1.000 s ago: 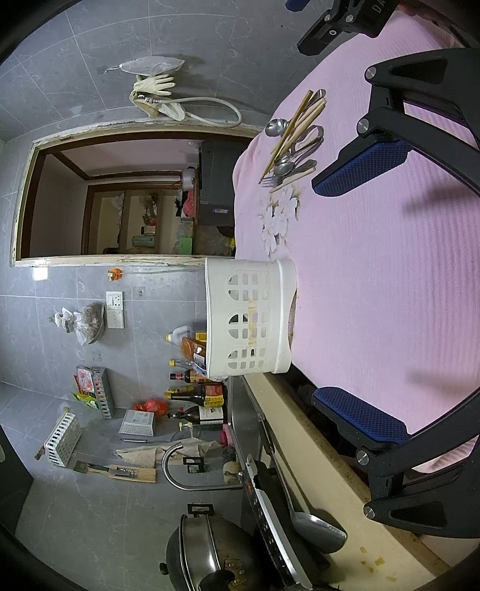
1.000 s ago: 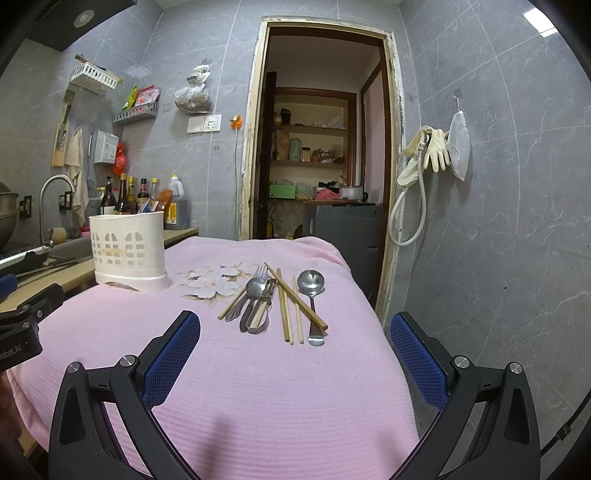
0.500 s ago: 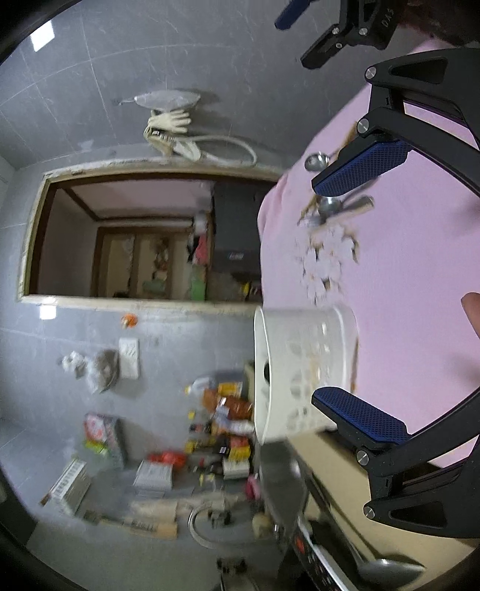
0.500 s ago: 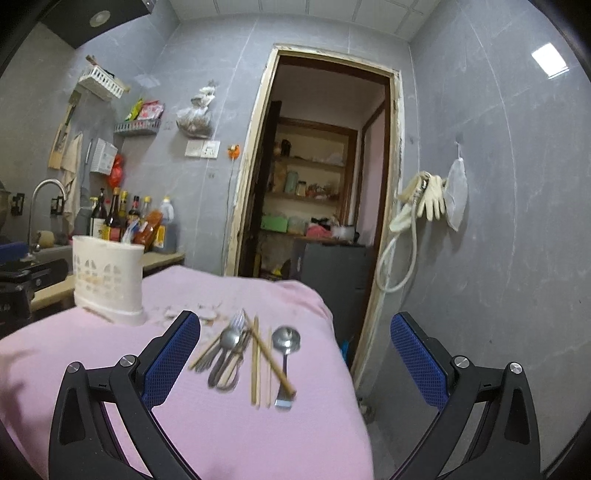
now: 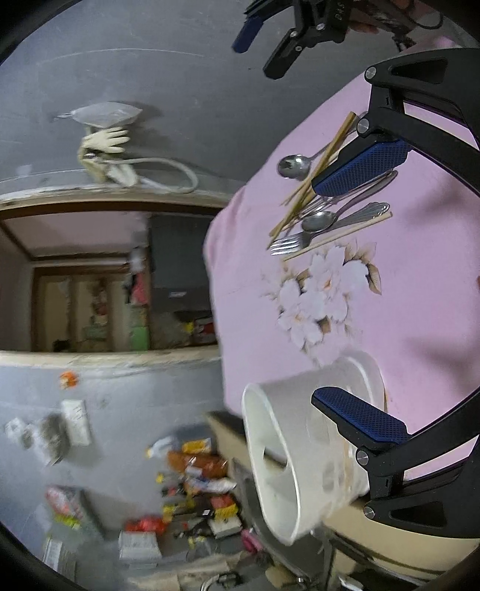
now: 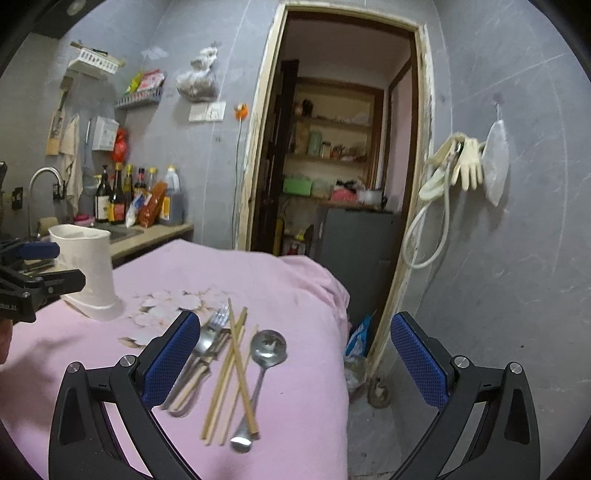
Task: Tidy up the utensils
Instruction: 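Move both tools down toward the pile of utensils on the pink cloth, then grasp a wooden chopstick with the left tool while the right tool grasps a steel spoon, then lift and carry the chopstick and spoon with both tools to the white holder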
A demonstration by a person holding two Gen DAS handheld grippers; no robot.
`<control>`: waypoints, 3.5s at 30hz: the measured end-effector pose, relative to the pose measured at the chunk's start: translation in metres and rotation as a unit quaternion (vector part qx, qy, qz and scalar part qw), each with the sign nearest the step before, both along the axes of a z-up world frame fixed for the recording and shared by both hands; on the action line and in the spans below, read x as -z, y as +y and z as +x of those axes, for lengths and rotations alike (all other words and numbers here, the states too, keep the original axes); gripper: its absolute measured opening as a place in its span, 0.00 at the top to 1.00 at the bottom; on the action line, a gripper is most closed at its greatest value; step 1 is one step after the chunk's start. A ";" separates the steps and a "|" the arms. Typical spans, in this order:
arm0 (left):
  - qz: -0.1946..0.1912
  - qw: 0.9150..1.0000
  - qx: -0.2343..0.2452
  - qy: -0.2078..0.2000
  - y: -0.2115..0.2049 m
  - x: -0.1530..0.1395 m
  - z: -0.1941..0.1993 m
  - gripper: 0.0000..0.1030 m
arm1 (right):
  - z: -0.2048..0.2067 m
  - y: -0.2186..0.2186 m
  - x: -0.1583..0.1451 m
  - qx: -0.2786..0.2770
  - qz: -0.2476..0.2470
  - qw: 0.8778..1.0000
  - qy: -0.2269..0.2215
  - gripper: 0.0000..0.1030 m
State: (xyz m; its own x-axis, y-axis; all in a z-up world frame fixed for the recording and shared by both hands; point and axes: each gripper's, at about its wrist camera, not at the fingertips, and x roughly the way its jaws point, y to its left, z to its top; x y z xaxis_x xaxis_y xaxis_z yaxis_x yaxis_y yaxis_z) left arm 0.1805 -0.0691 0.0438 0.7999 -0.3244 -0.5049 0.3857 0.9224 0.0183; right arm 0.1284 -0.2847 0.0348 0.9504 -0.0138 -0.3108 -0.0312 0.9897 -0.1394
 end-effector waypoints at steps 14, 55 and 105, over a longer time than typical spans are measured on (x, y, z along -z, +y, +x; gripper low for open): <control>0.037 0.988 0.056 0.139 -0.042 0.050 0.093 0.24 | 0.080 -0.018 0.031 -0.041 0.003 0.991 0.125 0.00; 0.078 0.955 0.110 0.264 -0.070 0.095 0.164 0.92 | 0.130 -0.011 0.074 -0.095 0.027 0.961 0.257 0.46; -0.127 0.991 0.004 -0.039 0.009 0.011 0.014 0.98 | 0.037 0.042 0.030 -0.042 -0.119 0.990 -0.061 0.66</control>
State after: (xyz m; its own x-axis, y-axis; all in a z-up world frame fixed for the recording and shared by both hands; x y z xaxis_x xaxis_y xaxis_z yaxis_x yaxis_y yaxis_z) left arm 0.1945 -0.0598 0.0327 0.8302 -0.4390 -0.3437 0.3990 0.8984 -0.1836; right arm 0.1652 -0.2422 0.0050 0.9815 0.0080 -0.1913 -0.0807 0.9233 -0.3755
